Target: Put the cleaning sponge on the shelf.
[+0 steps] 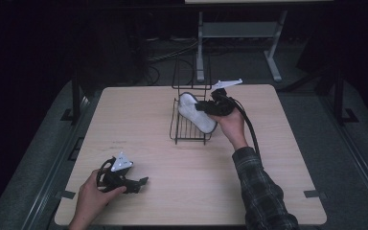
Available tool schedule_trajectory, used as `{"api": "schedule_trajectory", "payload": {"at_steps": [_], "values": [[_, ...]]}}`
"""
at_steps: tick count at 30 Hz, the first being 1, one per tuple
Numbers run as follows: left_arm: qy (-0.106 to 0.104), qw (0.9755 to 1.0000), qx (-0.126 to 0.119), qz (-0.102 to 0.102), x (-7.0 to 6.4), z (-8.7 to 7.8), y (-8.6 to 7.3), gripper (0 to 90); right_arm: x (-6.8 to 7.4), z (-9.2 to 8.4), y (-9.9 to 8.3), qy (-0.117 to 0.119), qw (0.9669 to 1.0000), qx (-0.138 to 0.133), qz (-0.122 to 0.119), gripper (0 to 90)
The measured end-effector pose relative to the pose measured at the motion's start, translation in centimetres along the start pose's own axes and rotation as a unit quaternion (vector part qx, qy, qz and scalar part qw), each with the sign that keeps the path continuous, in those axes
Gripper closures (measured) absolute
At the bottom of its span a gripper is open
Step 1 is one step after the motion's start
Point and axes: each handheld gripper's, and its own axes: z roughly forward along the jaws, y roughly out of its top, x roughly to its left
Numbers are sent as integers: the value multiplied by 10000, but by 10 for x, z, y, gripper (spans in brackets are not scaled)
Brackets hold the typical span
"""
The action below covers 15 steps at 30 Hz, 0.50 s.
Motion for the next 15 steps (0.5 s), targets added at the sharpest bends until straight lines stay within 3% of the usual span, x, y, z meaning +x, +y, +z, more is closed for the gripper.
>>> {"api": "schedule_trajectory", "payload": {"at_steps": [15], "values": [[2,10000,1,9,0,0,0,127,-3,29,-3,-74,9995,290,29,768]]}}
